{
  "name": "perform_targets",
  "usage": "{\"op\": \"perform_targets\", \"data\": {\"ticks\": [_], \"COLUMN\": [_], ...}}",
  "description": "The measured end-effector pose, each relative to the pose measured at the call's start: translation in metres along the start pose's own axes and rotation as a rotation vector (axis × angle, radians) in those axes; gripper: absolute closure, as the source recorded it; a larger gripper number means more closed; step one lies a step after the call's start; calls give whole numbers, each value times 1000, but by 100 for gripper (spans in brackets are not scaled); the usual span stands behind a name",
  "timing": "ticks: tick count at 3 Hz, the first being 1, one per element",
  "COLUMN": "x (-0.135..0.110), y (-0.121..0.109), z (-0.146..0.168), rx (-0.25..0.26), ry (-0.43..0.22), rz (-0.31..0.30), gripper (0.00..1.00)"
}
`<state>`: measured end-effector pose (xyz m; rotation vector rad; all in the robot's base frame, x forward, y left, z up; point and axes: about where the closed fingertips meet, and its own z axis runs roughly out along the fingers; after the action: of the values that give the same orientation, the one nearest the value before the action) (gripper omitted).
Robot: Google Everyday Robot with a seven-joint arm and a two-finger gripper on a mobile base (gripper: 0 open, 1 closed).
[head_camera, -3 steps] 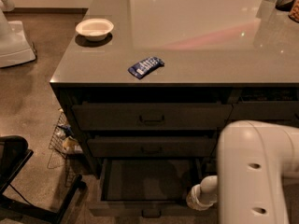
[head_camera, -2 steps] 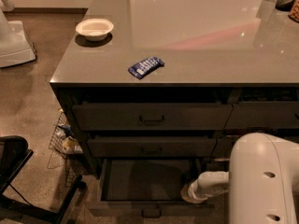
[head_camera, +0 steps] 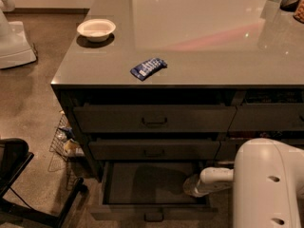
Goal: Open bottom drawer
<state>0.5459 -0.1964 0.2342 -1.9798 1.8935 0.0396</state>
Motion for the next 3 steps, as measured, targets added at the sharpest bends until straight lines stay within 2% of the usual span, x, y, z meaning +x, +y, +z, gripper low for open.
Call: {"op": "perform_targets", "data": {"ticks": [1, 2, 3], "x": [-3, 6, 20], "y": [17, 63, 101], "z": [30, 66, 55], "rx": [-53, -149, -216], "ry": [-24, -49, -1], "rz": [37, 113, 167], "gripper": [100, 100, 100]}}
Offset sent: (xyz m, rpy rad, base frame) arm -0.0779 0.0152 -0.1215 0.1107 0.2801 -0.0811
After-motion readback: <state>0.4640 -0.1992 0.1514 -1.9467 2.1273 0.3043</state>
